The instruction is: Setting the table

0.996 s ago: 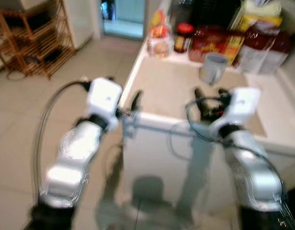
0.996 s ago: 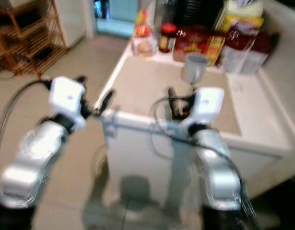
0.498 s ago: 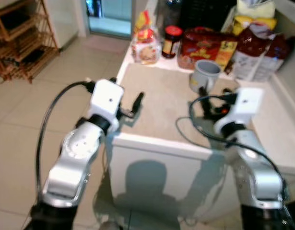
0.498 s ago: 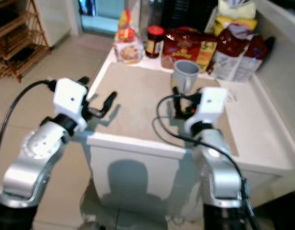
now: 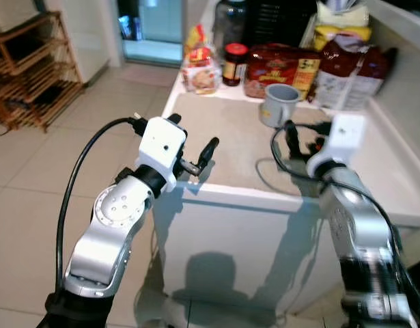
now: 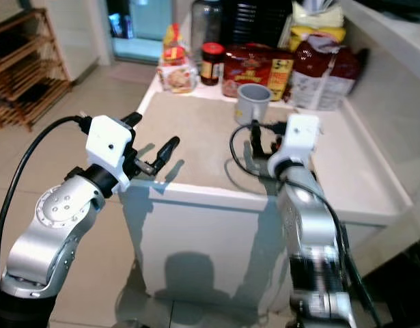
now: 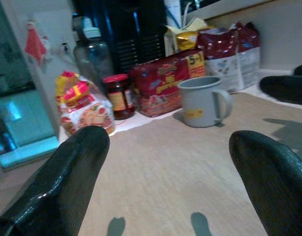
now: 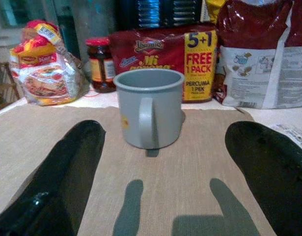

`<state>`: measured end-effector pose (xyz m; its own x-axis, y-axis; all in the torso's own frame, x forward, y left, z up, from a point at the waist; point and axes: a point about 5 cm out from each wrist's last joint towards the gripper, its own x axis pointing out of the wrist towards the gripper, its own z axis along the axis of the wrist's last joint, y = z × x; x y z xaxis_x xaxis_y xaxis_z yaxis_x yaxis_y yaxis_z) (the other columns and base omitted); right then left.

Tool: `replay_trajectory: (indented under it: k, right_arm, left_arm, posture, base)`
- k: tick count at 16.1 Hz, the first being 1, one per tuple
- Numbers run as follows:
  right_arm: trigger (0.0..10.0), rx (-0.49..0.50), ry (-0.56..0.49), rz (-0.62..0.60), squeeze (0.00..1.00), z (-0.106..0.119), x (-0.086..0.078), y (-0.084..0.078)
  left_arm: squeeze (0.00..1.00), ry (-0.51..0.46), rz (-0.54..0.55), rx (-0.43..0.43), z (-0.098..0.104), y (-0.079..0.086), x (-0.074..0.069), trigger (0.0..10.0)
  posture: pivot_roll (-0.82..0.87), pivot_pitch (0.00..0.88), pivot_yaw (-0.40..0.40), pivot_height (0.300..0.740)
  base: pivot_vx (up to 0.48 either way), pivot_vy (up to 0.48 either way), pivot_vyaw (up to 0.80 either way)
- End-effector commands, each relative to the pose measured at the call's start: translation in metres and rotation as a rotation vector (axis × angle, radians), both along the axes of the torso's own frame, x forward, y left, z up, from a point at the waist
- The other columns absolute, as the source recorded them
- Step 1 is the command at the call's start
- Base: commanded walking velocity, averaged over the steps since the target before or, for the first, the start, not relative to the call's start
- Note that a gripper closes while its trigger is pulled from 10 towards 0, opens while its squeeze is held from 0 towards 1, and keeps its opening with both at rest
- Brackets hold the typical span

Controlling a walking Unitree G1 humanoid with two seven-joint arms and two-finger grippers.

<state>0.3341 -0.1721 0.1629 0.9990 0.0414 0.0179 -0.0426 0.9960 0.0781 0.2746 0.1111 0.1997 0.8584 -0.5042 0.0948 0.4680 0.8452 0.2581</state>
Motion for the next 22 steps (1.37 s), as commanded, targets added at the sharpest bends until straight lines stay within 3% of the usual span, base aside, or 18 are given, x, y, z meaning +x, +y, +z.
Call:
replay_trajectory:
  k: [1, 2, 3, 5, 8, 15, 16, 17, 18, 22]
  right_arm:
    - [10.0, -0.008, -0.004, 0.004, 1.00, 0.000, 0.007, -0.001]
    - [10.0, -0.027, 0.000, 0.003, 0.60, 0.001, 0.017, 0.000]
    - [10.0, -0.041, 0.004, -0.001, 0.00, 0.001, 0.022, 0.000]
    - [10.0, -0.049, 0.006, 0.008, 0.00, 0.001, 0.039, 0.003]
    - [10.0, -0.052, 0.009, -0.001, 0.00, 0.005, 0.056, 0.005]
    - [10.0, 0.036, 0.074, 0.061, 0.00, -0.005, 0.063, 0.007]
    - [5.8, 0.038, 0.084, 0.065, 0.00, -0.007, 0.063, 0.007]
    - [3.7, 0.042, 0.086, 0.065, 0.00, -0.006, 0.064, 0.007]
    - [0.0, 0.037, 0.083, 0.058, 0.00, -0.004, 0.066, 0.006]
    - [0.4, 0.037, 0.086, 0.017, 0.00, 0.001, 0.069, 0.002]
  left_arm:
    - [0.00, 0.010, -0.035, 0.007, 0.000, -0.004, 0.000, 10.0]
    - [0.00, 0.026, -0.056, 0.011, -0.001, -0.005, -0.001, 10.0]
    - [0.00, 0.041, -0.078, 0.011, -0.002, -0.006, -0.003, 10.0]
    - [0.00, 0.090, -0.181, 0.015, -0.007, -0.013, -0.013, 10.0]
    - [0.00, 0.106, -0.199, 0.017, -0.009, -0.015, -0.015, 10.0]
    - [0.00, 0.126, -0.221, 0.028, -0.011, -0.016, -0.017, 10.0]
    - [0.00, 0.126, -0.224, 0.031, -0.011, -0.016, -0.018, 10.0]
    - [0.00, 0.128, -0.226, 0.032, -0.011, -0.016, -0.018, 10.0]
    - [0.00, 0.130, -0.227, 0.033, -0.011, -0.016, -0.019, 10.0]
    - [0.00, 0.133, -0.231, 0.037, -0.011, -0.015, -0.020, 10.0]
  posture:
    - [0.10, 0.000, -0.054, 0.740]
    - [0.10, 0.000, -0.054, 0.740]
    - [0.10, 0.000, -0.058, 0.740]
    - [0.10, 0.000, -0.063, 0.740]
    - [0.11, 0.000, -0.073, 0.740]
    - [0.12, 0.000, -0.081, 0.740]
    - [0.12, 0.000, -0.083, 0.740]
    - [0.12, 0.000, -0.086, 0.740]
    - [0.12, 0.000, -0.088, 0.740]
    - [0.13, 0.000, -0.091, 0.740]
  base:
    - [0.000, 0.000, 0.00]
    - [0.000, 0.000, 0.00]
    - [0.000, 0.000, 0.00]
    - [0.000, 0.000, 0.00]
    - [0.000, 0.000, 0.00]
    - [0.000, 0.000, 0.00]
    - [0.000, 0.000, 0.00]
    - [0.000, 0.000, 0.00]
    - [0.000, 0.000, 0.00]
    - [0.000, 0.000, 0.00]
